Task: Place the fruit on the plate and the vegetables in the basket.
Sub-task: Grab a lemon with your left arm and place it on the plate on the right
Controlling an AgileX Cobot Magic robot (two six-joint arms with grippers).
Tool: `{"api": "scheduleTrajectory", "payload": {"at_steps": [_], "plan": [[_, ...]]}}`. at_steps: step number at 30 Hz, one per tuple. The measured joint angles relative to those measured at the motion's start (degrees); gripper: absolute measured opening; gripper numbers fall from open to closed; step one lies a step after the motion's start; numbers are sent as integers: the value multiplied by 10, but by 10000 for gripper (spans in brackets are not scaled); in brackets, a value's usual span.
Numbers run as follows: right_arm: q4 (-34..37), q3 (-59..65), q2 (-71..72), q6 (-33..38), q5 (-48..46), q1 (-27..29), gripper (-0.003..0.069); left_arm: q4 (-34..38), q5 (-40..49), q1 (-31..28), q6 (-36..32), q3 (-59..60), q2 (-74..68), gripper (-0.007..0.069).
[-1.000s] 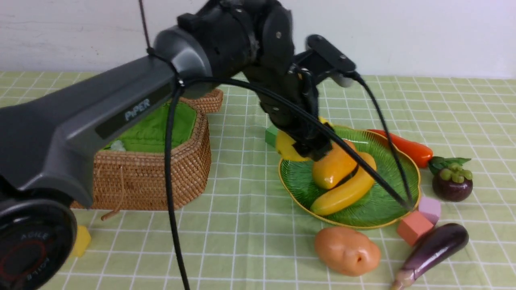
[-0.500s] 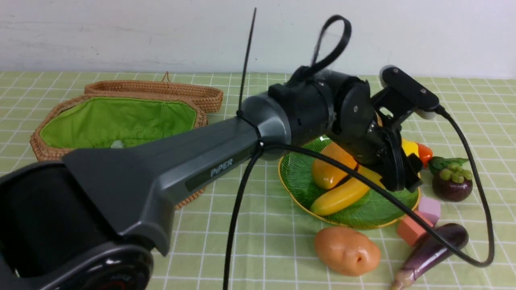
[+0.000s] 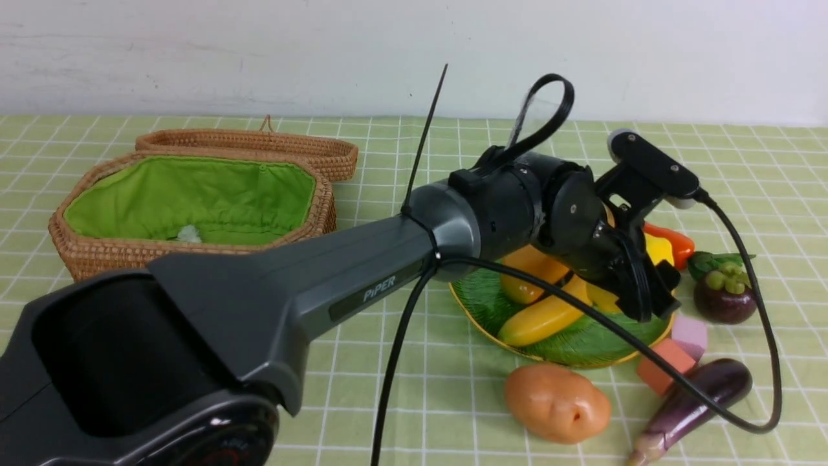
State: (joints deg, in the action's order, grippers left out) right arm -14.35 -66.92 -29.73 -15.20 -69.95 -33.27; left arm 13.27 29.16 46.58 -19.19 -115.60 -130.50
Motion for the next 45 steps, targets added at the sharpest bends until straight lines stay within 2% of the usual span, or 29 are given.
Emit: {"api": "scheduleTrajectory", "payload": {"at_steps": [16,26,45], "plan": [[13,0,0,1,-4,0,222,21,2,0,0,0,2,603],[14,0,0,2,-4,0,223,21,6,0,64,0,5,603],[14,0,0,3,-4,0,223,21,0,0,70,0,13,591]]}}
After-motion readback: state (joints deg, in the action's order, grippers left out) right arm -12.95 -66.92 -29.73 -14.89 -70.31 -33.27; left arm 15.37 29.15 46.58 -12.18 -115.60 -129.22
